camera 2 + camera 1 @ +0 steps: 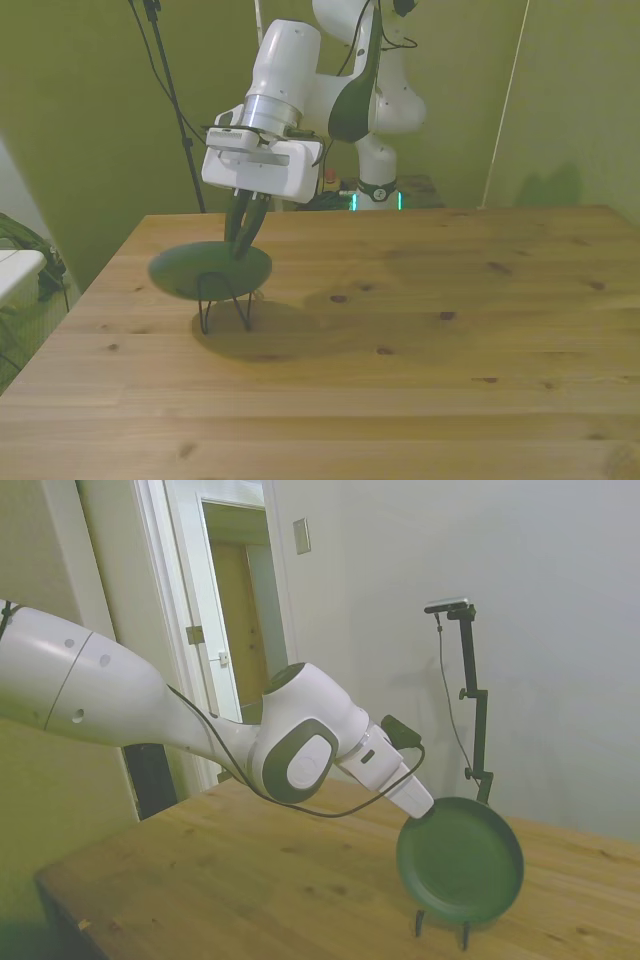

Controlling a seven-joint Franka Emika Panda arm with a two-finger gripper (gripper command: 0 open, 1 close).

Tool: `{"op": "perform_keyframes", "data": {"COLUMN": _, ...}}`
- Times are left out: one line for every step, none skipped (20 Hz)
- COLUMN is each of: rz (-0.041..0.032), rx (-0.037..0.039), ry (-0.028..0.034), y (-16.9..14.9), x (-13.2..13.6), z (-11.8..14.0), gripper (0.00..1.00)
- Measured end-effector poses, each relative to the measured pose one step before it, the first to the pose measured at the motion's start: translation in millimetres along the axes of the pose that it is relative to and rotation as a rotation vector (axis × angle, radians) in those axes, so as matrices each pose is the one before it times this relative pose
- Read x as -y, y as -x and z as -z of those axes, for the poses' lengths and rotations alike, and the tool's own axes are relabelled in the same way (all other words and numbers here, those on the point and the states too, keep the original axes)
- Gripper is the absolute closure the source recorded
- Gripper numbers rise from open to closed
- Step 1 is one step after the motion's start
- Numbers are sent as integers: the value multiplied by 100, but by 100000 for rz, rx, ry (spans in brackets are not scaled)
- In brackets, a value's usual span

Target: Unload the plate

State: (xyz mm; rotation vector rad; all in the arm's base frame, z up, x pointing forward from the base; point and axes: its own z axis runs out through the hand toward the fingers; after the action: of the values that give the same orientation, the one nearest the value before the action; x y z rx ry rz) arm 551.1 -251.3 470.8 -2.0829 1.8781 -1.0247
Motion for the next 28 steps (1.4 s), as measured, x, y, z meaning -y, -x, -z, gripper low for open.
{"op": "perform_keyframes", "data": {"rz": 7, "rx": -2, "ry": -74, "y": 19, "x": 21, "z": 7, "gripper": 100}}
{"op": "perform_keyframes", "data": {"rz": 19, "rx": -6, "ry": -78, "y": 17, "x": 20, "z": 8, "gripper": 100}}
{"op": "perform_keyframes", "data": {"rz": 14, "rx": -13, "ry": -88, "y": 15, "x": 19, "z": 8, "gripper": 100}}
{"op": "perform_keyframes", "data": {"rz": 19, "rx": -8, "ry": -68, "y": 12, "x": 17, "z": 7, "gripper": 100}}
{"op": "perform_keyframes", "data": {"rz": -32, "rx": -53, "ry": -113, "y": -17, "x": 26, "z": 34, "gripper": 100}}
{"op": "perform_keyframes", "data": {"rz": -28, "rx": -94, "ry": -199, "y": -35, "x": 64, "z": 70, "gripper": 100}}
{"op": "perform_keyframes", "data": {"rz": -46, "rx": -129, "ry": -267, "y": -57, "x": 97, "z": 111, "gripper": 100}}
{"op": "perform_keyframes", "data": {"rz": -123, "rx": -193, "ry": -482, "y": -90, "x": 176, "z": 206, "gripper": 100}}
{"op": "perform_keyframes", "data": {"rz": -197, "rx": -267, "ry": -783, "y": -130, "x": 274, "z": 330, "gripper": 100}}
{"op": "perform_keyframes", "data": {"rz": -336, "rx": -247, "ry": -984, "y": -139, "x": 334, "z": 430, "gripper": 100}}
{"op": "perform_keyframes", "data": {"rz": -395, "rx": -193, "ry": -1120, "y": -117, "x": 371, "z": 531, "gripper": 100}}
{"op": "perform_keyframes", "data": {"rz": -779, "rx": 137, "ry": -1049, "y": -67, "x": 369, "z": 605, "gripper": 100}}
{"op": "perform_keyframes", "data": {"rz": -886, "rx": 574, "ry": -605, "y": 5, "x": 324, "z": 600, "gripper": 100}}
{"op": "perform_keyframes", "data": {"rz": -506, "rx": 1068, "ry": 44, "y": 84, "x": 344, "z": 691, "gripper": 100}}
{"op": "perform_keyframes", "data": {"rz": -258, "rx": 1438, "ry": 426, "y": 113, "x": 354, "z": 735, "gripper": 100}}
{"op": "perform_keyframes", "data": {"rz": -55, "rx": 1289, "ry": 259, "y": 113, "x": 381, "z": 842, "gripper": 100}}
{"op": "perform_keyframes", "data": {"rz": 425, "rx": 1146, "ry": 394, "y": 145, "x": 387, "z": 865, "gripper": 100}}
{"op": "perform_keyframes", "data": {"rz": 519, "rx": 1108, "ry": 539, "y": 188, "x": 347, "z": 774, "gripper": 100}}
{"op": "perform_keyframes", "data": {"rz": 542, "rx": 934, "ry": 393, "y": 236, "x": 371, "z": 726, "gripper": 100}}
{"op": "perform_keyframes", "data": {"rz": 679, "rx": 851, "ry": 7, "y": 395, "x": 425, "z": 614, "gripper": 100}}
{"op": "perform_keyframes", "data": {"rz": 961, "rx": 1052, "ry": -23, "y": 618, "x": 456, "z": 467, "gripper": 100}}
{"op": "perform_keyframes", "data": {"rz": 1143, "rx": 1309, "ry": 233, "y": 796, "x": 432, "z": 244, "gripper": 100}}
{"op": "perform_keyframes", "data": {"rz": 1297, "rx": 1496, "ry": 358, "y": 997, "x": 504, "z": 66, "gripper": 100}}
{"op": "perform_keyframes", "data": {"rz": 1301, "rx": 1744, "ry": 623, "y": 1148, "x": 522, "z": -63, "gripper": 100}}
{"op": "perform_keyframes", "data": {"rz": 1217, "rx": 1772, "ry": 833, "y": 1214, "x": 450, "z": -229, "gripper": 100}}
{"op": "perform_keyframes", "data": {"rz": 1157, "rx": 1898, "ry": 1009, "y": 1398, "x": 472, "z": -334, "gripper": 100}}
{"op": "perform_keyframes", "data": {"rz": 952, "rx": 1469, "ry": 704, "y": 1353, "x": 482, "z": -395, "gripper": 100}}
{"op": "perform_keyframes", "data": {"rz": 1033, "rx": 1296, "ry": 777, "y": 1301, "x": 432, "z": -476, "gripper": 100}}
